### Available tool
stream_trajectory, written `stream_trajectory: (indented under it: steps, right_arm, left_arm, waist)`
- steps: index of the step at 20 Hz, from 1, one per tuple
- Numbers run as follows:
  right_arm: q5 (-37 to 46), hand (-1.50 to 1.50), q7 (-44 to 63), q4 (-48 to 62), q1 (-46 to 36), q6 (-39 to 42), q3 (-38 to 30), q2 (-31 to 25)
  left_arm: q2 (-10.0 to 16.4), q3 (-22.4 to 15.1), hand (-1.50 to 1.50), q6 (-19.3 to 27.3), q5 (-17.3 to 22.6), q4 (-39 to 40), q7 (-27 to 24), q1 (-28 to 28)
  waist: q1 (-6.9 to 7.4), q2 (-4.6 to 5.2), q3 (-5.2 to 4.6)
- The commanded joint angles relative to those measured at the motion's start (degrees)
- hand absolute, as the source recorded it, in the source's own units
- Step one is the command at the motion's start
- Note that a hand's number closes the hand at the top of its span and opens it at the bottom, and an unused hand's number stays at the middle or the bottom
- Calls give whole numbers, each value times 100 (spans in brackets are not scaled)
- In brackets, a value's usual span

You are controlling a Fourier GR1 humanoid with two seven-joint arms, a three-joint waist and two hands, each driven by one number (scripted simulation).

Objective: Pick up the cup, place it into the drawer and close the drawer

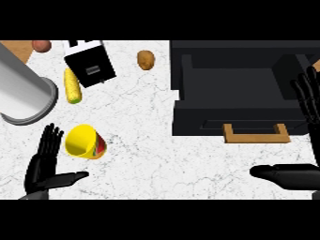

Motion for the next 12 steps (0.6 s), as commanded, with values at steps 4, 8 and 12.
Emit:
stream_trajectory:
  steps: [4,8,12]
  right_arm:
    - [109,-150,-149,-37,235,19,53,140]
    - [14,-150,-126,76,25,190,-81,-47]
    - [84,-150,20,-285,302,91,38,92]
  left_arm:
    - [398,193,-150,-117,-82,1850,-858,-1005]
    - [335,135,-150,39,-296,2532,-1513,-1186]
    - [370,194,-150,-133,-242,2719,-1462,-1431]
  waist:
    - [-19,3,0]
    - [-35,10,-3]
    - [-65,17,-7]
